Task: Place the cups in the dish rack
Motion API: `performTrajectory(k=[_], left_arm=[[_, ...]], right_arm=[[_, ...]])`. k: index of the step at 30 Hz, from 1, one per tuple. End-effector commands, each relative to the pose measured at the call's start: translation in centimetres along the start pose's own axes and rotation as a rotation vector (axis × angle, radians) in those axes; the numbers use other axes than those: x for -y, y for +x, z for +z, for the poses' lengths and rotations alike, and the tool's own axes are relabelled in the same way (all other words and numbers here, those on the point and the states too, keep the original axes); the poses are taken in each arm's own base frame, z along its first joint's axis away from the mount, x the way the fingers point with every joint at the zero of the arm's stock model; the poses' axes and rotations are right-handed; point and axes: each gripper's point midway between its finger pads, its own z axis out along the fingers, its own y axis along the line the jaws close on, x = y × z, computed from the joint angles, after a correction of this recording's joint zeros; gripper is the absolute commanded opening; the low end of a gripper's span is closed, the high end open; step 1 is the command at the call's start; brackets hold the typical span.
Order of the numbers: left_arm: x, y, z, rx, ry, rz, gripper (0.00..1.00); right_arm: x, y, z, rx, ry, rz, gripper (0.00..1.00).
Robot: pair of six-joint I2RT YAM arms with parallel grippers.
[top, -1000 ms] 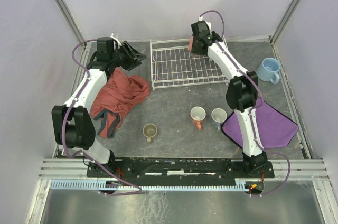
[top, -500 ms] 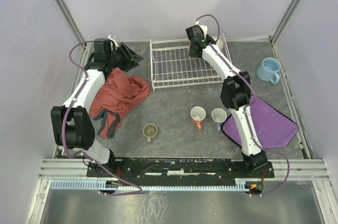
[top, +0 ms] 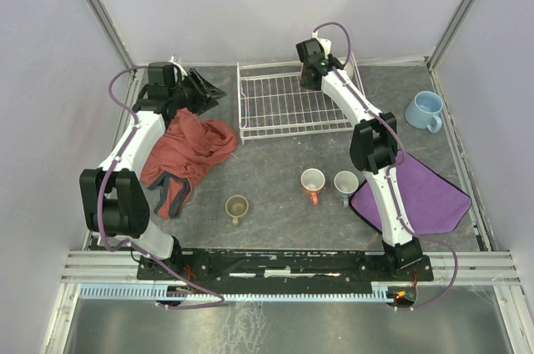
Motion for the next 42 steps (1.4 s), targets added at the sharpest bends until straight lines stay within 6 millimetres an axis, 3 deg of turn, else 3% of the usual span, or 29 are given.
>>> performTrajectory(k=[1, 15, 16, 19, 23, 30, 42], left_arm=[[1.6, -0.8, -1.5, 0.041, 0.046, 0.066, 0.52], [1.2, -0.6, -1.6, 0.04, 0.04, 0.061, 0.52], [1.2, -0.6, -1.6, 0.04, 0.04, 0.061, 0.52], [1.2, -0.8, -1.7, 0.043, 0.041, 0.061, 0.52], [1.2, -0.7, -1.6, 0.041, 0.042, 0.061, 0.53], [1.1, -0.9, -1.6, 0.045, 0.04, 0.065, 0.54], [1.4, -1.3, -1.8, 0.038, 0.03, 0.121, 0.61]], right_arm=[[-0.9, -3.8, -0.7, 0.118, -0.037, 0.067, 0.01], [-0.5, -1.3, 1.0, 0.066, -0.012, 0.026, 0.02], [-0.5, -1.3, 1.0, 0.064, -0.011, 0.024, 0.06], [-0.5, -1.1, 1.2, 0.061, -0.015, 0.013, 0.33], [-0.4, -1.3, 0.8, 0.066, -0.019, 0.008, 0.5], [-0.6, -2.1, -1.7, 0.076, -0.053, 0.007, 0.59], [-0.9, -3.0, -9.1, 0.085, -0.149, 0.006, 0.59]])
